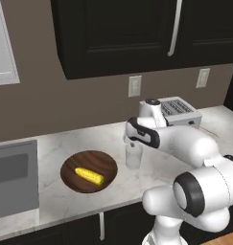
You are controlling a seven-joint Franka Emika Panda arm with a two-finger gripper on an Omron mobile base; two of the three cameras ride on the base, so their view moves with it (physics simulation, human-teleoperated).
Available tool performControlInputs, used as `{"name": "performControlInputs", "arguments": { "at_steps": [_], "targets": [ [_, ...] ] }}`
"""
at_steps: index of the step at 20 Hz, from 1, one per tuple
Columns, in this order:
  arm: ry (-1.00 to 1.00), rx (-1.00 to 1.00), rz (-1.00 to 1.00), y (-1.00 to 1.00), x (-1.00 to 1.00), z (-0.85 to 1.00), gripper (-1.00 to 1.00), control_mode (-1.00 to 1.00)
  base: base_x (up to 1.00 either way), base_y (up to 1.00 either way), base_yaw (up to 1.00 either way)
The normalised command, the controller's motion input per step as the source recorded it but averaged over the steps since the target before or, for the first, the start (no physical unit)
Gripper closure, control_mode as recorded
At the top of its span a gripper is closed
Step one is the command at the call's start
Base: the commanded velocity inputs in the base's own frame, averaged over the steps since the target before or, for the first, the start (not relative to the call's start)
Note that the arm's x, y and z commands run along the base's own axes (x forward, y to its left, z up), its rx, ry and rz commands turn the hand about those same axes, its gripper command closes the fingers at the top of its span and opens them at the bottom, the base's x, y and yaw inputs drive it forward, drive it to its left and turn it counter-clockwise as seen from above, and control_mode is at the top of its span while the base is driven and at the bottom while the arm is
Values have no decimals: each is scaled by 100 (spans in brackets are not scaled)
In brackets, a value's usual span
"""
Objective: Move the glass cup from next to the sink to the open cabinet. Then, move the bowl with the corn to the fridge to clear the area for faucet cleaning.
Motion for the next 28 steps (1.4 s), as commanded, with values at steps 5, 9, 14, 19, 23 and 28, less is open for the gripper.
{"name": "performControlInputs", "arguments": {
  "at_steps": [5,9,14,19,23,28],
  "targets": [
    [0,0,0,-15,2,-28,-100,-100,0,0,0],
    [0,0,0,-3,12,-32,-100,-100,0,0,0],
    [0,2,0,0,21,-23,-100,-100,0,0,0],
    [0,1,0,0,10,-27,-100,-100,0,0,0],
    [0,4,0,2,4,-31,-100,-100,0,0,0],
    [0,2,0,5,0,-14,100,-100,0,0,0]
  ]
}}
